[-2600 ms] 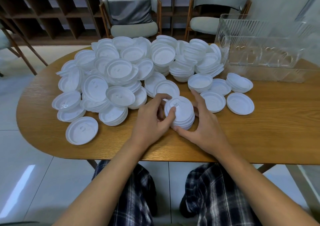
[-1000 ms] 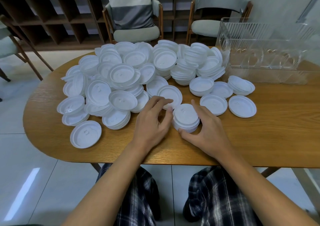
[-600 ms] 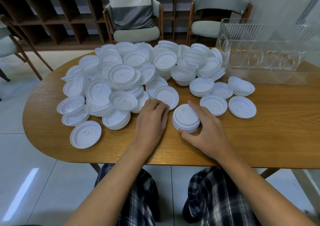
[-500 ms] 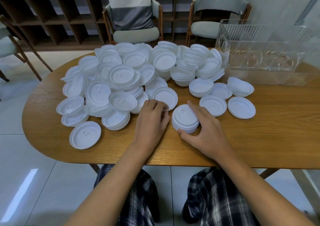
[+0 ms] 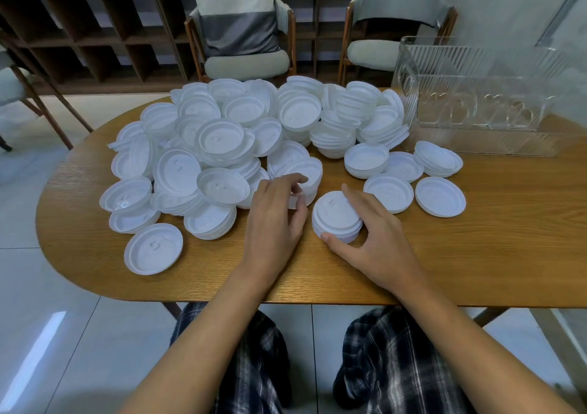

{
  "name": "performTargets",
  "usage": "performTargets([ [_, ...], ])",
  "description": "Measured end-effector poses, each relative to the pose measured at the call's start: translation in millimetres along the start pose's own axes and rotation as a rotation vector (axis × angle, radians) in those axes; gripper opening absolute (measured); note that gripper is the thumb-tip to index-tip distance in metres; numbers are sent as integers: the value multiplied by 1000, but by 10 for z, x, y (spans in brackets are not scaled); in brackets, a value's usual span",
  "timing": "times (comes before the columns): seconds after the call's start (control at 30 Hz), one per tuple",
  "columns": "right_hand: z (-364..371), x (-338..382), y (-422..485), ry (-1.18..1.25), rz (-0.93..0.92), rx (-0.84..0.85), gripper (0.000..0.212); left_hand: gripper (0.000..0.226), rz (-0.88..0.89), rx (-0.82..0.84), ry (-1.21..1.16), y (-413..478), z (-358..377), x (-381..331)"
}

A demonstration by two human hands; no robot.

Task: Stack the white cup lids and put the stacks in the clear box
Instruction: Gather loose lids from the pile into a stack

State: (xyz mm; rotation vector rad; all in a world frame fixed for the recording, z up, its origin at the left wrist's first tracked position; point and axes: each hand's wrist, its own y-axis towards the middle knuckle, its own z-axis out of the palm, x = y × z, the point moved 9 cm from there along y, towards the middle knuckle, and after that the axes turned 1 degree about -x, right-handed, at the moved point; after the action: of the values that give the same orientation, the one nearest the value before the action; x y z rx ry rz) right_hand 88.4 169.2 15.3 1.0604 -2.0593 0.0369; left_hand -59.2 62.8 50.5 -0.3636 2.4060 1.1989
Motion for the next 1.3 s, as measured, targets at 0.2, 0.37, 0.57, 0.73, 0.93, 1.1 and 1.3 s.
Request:
performTargets([
  [0.2,-15,12,9,43,8,-9,94,39,59,40,-177,-9,-41,-145],
  [0.37,-42,1,16,105,43,-5,103,35,-71,40,-311,-22,-58,-93],
  [0.57,-11,57,23,118,-15,27,105,29,-147,130,-380,-25,16,-33],
  [0.73,4,155,12,120,-117,41,96,33,-3,216,-241,-7,158,-55],
  [0.93,11,120,9,87,-109,39,88,33,-15,270,-242,-32,213,-66],
  [1.1,27,58,10,85,-72,48,92,76,-106,365,-236,-81,285,15],
  [1.3,21,45,6,84,-71,34,94,74,-62,309,-246,-29,201,-48],
])
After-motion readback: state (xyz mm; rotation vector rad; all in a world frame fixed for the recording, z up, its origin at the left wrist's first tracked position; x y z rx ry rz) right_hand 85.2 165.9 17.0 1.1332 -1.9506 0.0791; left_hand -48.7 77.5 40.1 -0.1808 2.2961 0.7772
